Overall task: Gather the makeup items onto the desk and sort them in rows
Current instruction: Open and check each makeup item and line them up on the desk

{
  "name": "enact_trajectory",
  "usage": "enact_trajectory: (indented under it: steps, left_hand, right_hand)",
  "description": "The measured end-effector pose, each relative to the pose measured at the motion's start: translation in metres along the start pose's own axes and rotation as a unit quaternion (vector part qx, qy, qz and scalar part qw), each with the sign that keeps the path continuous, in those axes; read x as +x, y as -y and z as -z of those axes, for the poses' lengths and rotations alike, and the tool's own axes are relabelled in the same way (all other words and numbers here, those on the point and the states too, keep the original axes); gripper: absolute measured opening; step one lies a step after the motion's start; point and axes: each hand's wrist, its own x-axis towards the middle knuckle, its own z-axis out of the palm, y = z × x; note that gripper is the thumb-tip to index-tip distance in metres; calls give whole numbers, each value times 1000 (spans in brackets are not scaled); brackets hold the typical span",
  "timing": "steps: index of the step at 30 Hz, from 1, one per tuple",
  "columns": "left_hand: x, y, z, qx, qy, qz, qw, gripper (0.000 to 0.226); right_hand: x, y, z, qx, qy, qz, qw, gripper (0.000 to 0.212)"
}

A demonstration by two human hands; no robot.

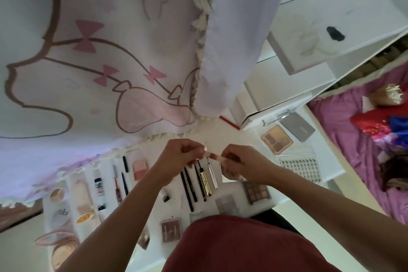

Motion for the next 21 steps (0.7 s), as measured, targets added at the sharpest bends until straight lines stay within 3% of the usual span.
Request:
enact_trajectory:
  steps: [3, 5, 12, 21]
  left_hand:
    - [-8, -7, -2, 13, 28, -21, 999, 12]
    - [-15, -12, -3, 25, 31, -39, 998, 11]
    - [-29, -21, -1, 27, 18, -74, 997, 8]
    - [-43, -19, 1, 7, -4, -85, 996, 10]
  right_hand:
    - [-11, 9, 4, 19, -3, 16, 1000, 5]
    - [-16, 17, 3, 14, -8, 32, 999, 14]
    - [-20, 32, -4, -143, -86, 87, 982, 32]
    - [-26, 43, -9, -196, -96, 117, 969, 30]
